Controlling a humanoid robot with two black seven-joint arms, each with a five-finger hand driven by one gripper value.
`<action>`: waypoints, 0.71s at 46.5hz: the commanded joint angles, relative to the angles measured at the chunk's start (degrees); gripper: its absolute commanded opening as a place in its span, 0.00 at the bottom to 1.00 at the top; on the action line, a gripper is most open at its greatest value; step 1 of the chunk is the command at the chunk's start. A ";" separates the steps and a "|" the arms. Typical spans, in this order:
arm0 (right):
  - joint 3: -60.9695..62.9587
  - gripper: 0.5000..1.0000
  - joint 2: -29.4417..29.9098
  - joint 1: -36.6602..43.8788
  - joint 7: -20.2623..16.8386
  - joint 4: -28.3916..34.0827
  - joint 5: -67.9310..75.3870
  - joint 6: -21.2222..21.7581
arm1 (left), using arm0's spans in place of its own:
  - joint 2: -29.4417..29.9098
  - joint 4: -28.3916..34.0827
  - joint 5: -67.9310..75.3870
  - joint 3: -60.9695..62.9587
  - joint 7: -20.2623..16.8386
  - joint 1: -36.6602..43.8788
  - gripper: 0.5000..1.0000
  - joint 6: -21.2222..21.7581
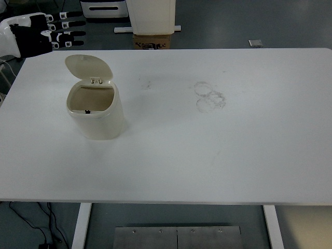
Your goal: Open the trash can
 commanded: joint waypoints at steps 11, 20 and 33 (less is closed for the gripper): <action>-0.10 0.98 0.00 0.00 -0.01 0.00 0.00 0.01 | -2.13 12.56 -7.80 -0.45 -4.05 0.12 1.00 0.00; -0.01 0.98 0.00 0.00 -0.01 0.00 -0.08 0.01 | -7.49 26.27 -8.15 -4.49 -7.13 0.12 1.00 0.00; -0.01 0.98 0.00 0.00 -0.01 0.00 0.00 0.01 | -13.38 31.90 -8.24 -8.10 -13.45 5.82 1.00 0.00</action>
